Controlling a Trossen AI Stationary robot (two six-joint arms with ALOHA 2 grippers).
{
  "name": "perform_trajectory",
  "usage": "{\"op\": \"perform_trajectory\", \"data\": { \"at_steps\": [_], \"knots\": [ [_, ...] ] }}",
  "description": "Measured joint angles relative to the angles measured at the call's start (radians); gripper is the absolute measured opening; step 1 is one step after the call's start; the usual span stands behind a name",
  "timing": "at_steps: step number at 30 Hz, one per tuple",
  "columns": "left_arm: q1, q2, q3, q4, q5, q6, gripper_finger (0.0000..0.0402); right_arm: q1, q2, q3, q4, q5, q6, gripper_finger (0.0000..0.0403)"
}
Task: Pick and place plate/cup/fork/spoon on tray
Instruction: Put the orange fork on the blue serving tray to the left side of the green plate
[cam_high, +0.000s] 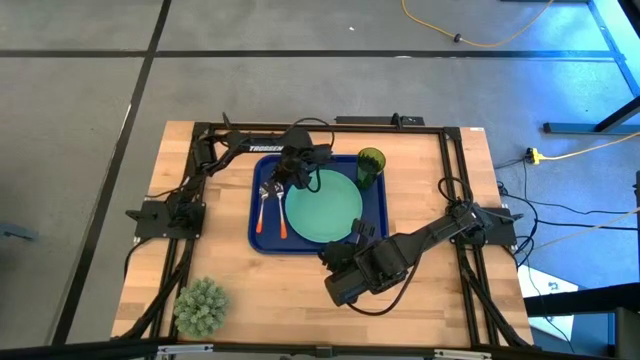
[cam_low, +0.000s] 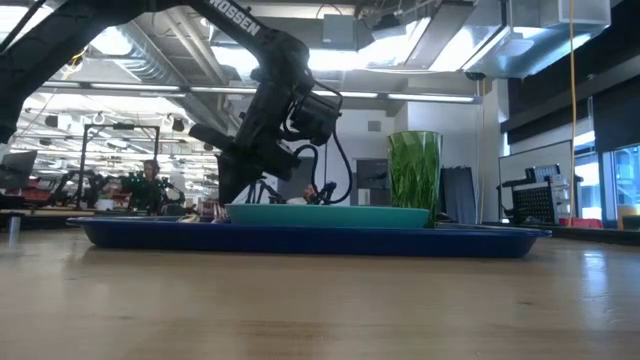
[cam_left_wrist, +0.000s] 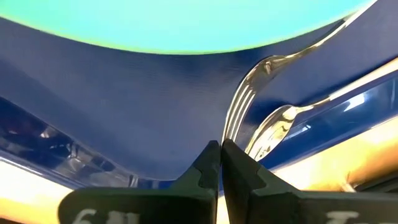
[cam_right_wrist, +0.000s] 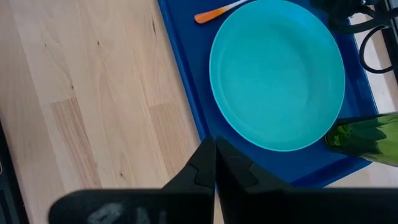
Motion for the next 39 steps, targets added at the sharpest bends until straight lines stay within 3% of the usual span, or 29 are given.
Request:
{"op": "perform_trajectory", "data": {
  "at_steps": [26, 39],
  "knots": [
    [0.002, 0.001, -0.009, 0.036, 0.082, -0.054, 0.0017, 0.000, 0.000, 0.000, 0.000, 0.000, -0.017, 0.0004],
    [0.002, 0.001, -0.096, 0.018, -0.043, -0.035, 0.0002, 0.000, 0.000, 0.000, 0.000, 0.000, -0.018, 0.0004]
  ]
}}
